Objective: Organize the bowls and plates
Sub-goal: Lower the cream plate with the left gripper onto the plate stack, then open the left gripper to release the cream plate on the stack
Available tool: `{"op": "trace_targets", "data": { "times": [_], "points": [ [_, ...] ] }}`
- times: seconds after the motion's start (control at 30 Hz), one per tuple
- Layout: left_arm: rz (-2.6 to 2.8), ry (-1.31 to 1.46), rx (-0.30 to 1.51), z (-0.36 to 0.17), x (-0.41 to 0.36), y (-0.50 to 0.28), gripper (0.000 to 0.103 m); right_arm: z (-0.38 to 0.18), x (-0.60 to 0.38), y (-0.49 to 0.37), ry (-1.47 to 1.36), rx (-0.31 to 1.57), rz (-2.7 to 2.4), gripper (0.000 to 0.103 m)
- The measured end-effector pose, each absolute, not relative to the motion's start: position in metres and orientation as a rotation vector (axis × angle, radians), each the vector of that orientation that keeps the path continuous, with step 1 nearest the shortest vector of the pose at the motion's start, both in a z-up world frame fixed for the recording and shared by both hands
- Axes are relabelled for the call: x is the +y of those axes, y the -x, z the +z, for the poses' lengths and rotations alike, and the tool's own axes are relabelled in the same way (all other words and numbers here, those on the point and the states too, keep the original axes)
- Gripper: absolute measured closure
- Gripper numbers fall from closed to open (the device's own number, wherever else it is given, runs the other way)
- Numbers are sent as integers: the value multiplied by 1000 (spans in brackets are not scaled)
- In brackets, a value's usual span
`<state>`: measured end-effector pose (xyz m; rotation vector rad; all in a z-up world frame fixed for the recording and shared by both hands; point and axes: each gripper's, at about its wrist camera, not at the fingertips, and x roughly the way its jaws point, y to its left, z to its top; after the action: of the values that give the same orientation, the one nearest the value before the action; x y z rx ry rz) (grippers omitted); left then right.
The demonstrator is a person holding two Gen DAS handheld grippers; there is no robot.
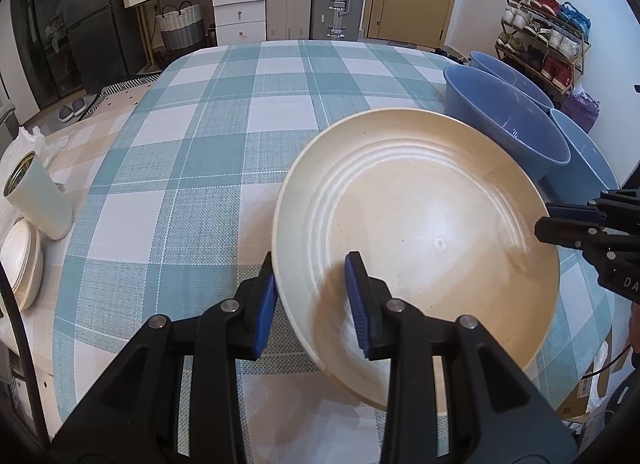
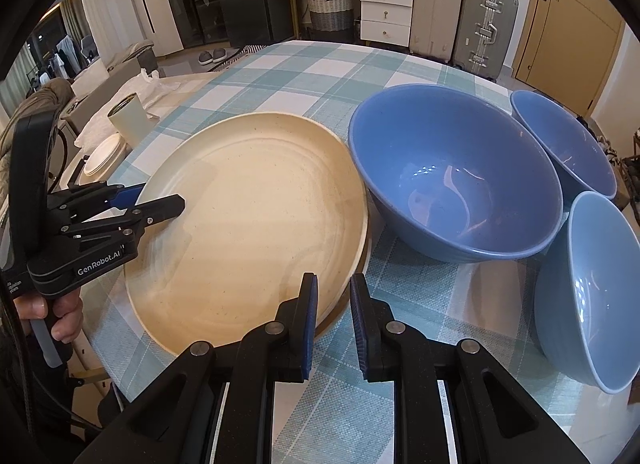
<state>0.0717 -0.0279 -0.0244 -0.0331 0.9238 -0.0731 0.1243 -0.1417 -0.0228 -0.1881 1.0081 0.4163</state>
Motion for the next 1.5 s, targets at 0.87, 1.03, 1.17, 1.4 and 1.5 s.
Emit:
{"op": "trace_targets", "data": {
  "times": [0.87, 1.03, 1.17, 1.4, 1.5],
  "points": [
    [-32, -67, 914, -36, -41, -71, 73, -37, -133, -119, 279, 994, 371, 86],
    [-28, -78, 912, -37, -42, -71, 73, -39, -133, -120, 289, 993, 367, 86],
    [-30, -82, 913, -37, -42, -71, 73, -40, -133, -119, 295, 988, 364, 86],
    [-41, -59, 931, -36, -40, -72, 73, -40, -136, -119, 272, 996, 370, 84],
    [-55, -50, 940, -34, -39, -71, 68, -37, -136, -119, 257, 1002, 378, 80]
  ]
}}
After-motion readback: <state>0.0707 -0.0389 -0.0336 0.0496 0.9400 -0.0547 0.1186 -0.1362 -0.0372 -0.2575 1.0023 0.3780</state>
